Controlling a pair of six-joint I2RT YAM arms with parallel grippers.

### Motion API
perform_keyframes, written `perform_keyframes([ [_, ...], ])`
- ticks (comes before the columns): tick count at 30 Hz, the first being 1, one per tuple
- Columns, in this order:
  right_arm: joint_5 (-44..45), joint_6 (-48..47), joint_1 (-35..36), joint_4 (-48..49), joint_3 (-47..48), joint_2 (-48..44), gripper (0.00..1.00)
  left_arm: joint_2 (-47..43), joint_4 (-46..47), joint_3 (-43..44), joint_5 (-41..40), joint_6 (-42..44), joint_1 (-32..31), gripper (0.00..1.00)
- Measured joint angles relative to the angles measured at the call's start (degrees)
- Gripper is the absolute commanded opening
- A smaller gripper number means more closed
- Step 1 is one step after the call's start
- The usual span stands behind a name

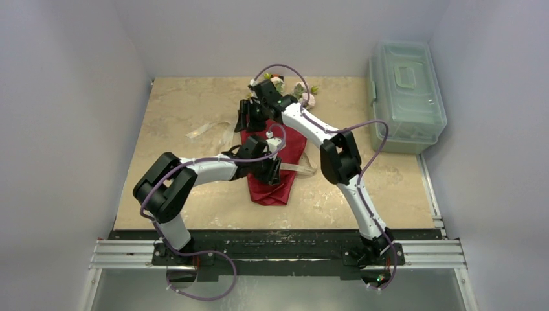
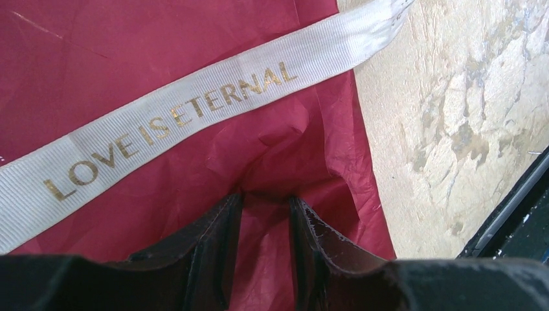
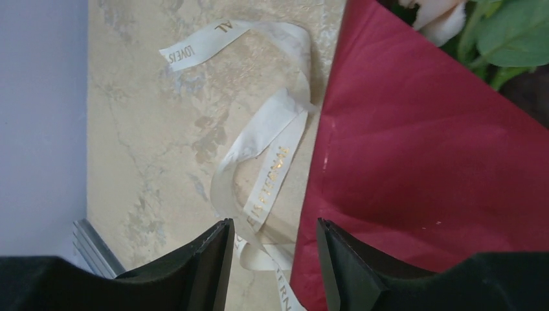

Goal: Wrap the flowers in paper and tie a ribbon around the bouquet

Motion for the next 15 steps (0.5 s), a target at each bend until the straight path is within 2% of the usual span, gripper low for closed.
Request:
perform_keyframes([
  [6, 1.90, 0.02, -2.84, -1.27, -2.69, -3.89, 0.57, -0.07, -4.44, 2.05, -0.22, 0.00, 0.00, 0.42],
  [12, 4.15, -0.96, -5.62, -1.84, -10.03, -13.62, 0.58, -1.84, -11.98, 7.50, -1.31, 0.02, 0.46, 0.63],
  [15, 4.94, -1.55, -5.77, -1.86, -16.17, -19.28, 0.58, -3.26, -14.47, 10.56, -1.57, 0.00, 1.68, 0.68],
])
